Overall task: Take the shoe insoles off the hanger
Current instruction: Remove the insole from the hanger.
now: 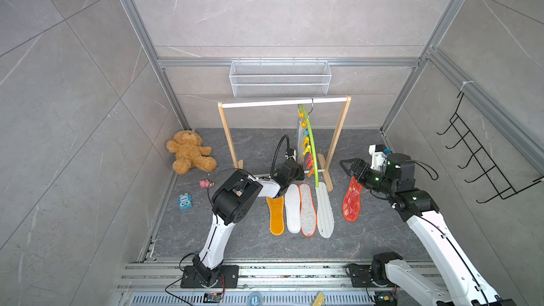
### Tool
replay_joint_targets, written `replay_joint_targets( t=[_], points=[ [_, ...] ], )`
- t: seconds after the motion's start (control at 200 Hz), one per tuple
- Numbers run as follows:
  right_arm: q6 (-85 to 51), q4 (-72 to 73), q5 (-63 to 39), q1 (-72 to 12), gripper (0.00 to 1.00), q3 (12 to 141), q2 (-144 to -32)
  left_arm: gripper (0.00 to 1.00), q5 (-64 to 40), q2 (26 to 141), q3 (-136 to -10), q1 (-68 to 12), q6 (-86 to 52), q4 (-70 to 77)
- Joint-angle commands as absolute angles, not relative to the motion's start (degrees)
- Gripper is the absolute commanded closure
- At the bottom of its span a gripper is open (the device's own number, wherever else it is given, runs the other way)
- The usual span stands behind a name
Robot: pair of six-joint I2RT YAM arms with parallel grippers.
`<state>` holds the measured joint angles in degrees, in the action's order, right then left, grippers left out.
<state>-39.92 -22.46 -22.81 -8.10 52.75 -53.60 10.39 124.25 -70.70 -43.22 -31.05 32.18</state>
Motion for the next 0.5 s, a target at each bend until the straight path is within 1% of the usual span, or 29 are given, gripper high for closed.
replay_joint_targets(
  t=[0.0, 0.13, 0.325, 0.414, 0.494],
  points=[
    [-40.8, -20.7, -23.9, -7.8, 0.17, 51.9, -53.0, 0.79, 12.2, 122.4, -70.3, -43.4, -30.1, 34.1],
    [-41.0, -20.6, -23.9, -7.8, 0.17, 51.6, -53.0, 0.88, 13.2, 120.5, -68.5, -43.3, -29.4, 34.5],
    [-42.5, -18.7, -25.2, -7.8, 0.18, 51.1, -53.4, 0.97, 14.4, 117.7, -66.1, -42.9, -28.6, 34.7],
    [-43.5, -17.1, -26.1, -7.8, 0.18, 50.8, -54.0, 1.00, 14.7, 116.4, -64.8, -42.5, -28.9, 35.1],
    [-44.9, -15.5, -26.9, -7.8, 0.18, 50.4, -54.5, 1.00, 15.0, 115.3, -63.7, -42.1, -29.0, 35.2]
  ],
)
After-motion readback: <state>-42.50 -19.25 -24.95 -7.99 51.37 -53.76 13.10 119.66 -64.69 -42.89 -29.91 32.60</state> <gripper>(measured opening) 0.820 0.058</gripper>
